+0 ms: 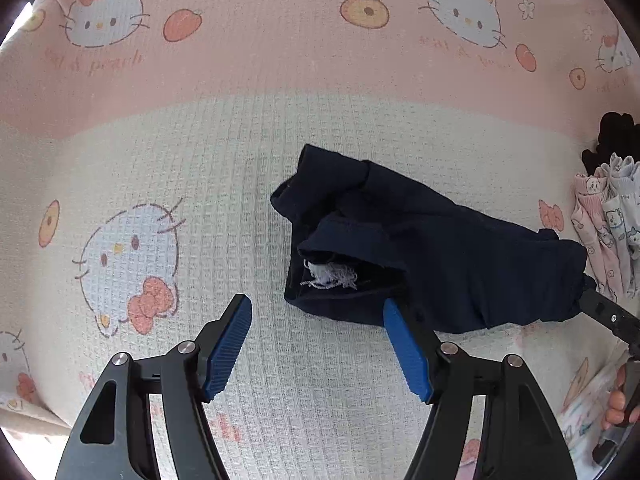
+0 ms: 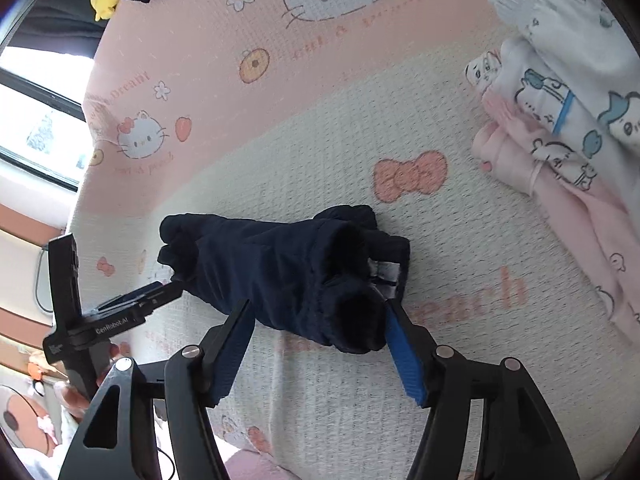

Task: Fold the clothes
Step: 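Open both grippers and release the folded pants on the blanket, then withdraw both open grippers from the folded pants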

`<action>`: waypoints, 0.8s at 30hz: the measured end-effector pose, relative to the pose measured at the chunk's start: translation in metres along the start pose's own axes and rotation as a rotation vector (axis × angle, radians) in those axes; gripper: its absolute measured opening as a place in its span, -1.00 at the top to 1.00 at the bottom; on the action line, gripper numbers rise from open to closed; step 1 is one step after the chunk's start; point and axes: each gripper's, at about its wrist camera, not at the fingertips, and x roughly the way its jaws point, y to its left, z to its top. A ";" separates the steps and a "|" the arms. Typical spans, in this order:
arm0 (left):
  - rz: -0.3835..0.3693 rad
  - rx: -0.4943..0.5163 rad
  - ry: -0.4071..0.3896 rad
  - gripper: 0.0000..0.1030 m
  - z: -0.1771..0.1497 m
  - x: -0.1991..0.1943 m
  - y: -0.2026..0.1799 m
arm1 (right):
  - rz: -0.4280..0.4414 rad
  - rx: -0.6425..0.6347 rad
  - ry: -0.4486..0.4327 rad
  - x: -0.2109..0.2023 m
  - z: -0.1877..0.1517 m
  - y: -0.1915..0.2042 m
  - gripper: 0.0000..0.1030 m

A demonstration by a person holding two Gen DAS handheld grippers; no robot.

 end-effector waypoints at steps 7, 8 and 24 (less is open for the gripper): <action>0.130 0.082 -0.081 -0.29 -0.001 0.005 -0.021 | -0.073 -0.008 0.035 0.013 0.001 -0.003 -0.26; 0.149 0.096 -0.093 -0.29 0.000 0.006 -0.024 | -0.069 -0.004 0.036 0.014 0.001 -0.004 -0.26; 0.227 0.077 -0.130 0.10 0.021 0.013 0.010 | -0.104 -0.057 -0.019 0.013 0.006 -0.008 0.30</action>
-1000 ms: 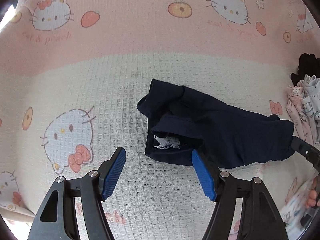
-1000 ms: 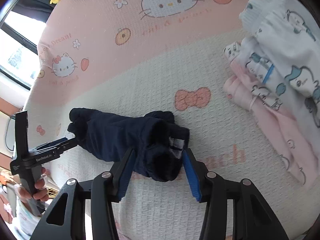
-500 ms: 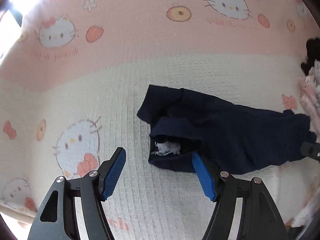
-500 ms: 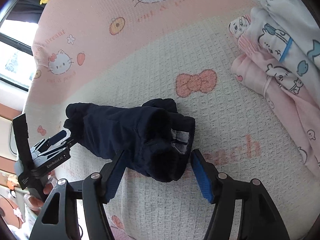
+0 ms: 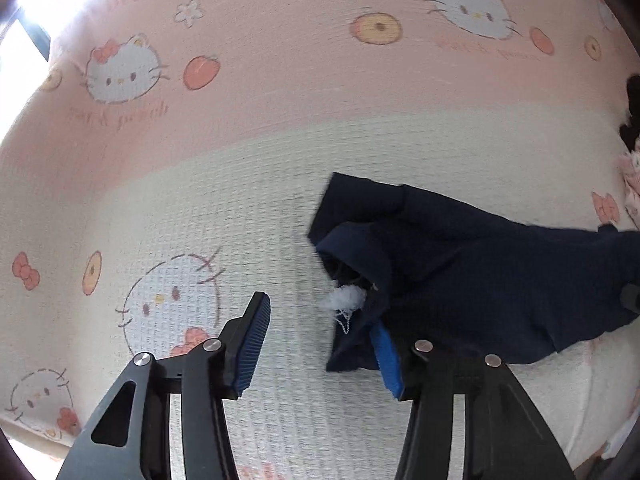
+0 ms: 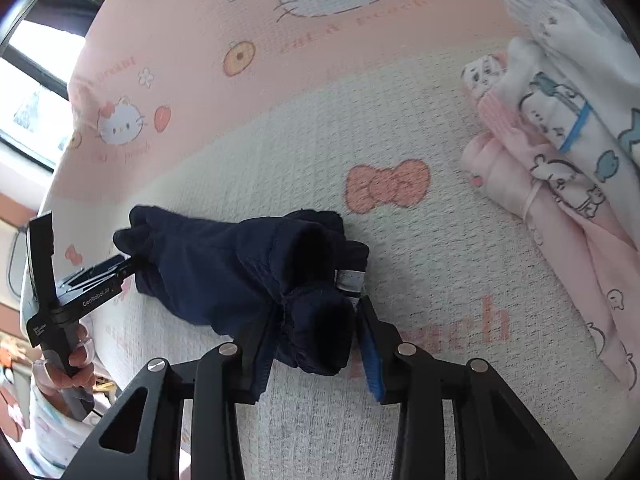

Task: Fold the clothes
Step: 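Withdraw both open grippers from the folded pants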

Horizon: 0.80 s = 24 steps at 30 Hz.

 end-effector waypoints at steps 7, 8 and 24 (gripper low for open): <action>0.034 -0.097 0.045 0.10 0.011 0.010 0.043 | -0.010 0.009 0.006 0.000 0.004 -0.003 0.31; 0.031 -0.089 0.035 0.10 0.010 0.006 0.043 | -0.013 0.005 0.006 0.000 0.004 -0.003 0.31; 0.161 0.310 -0.114 0.10 -0.022 -0.086 -0.046 | 0.031 0.192 -0.011 -0.017 -0.002 -0.007 -0.13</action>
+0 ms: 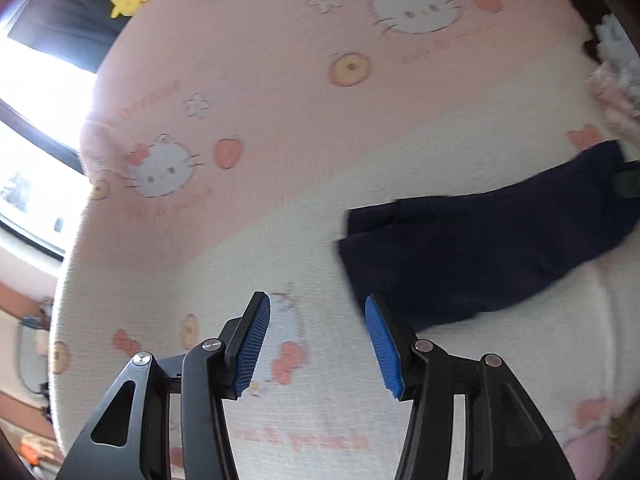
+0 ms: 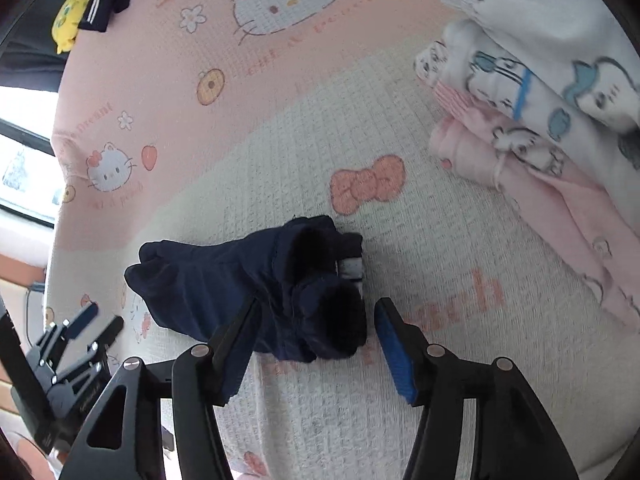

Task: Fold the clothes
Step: 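Withdraw both open grippers from the folded pants, then grasp the end of the navy pants roll with the right gripper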

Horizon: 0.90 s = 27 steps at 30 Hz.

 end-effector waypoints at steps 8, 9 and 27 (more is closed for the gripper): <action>-0.286 -0.112 0.086 0.10 0.017 -0.006 -0.024 | 0.197 0.277 -0.098 -0.030 -0.019 -0.028 -0.24; -0.287 -0.102 0.089 0.10 0.018 -0.006 -0.027 | 0.206 0.301 -0.097 -0.030 -0.021 -0.031 -0.24; -0.553 -0.117 0.302 -0.07 0.004 0.018 -0.080 | 0.337 0.423 -0.059 -0.029 -0.033 -0.040 -0.47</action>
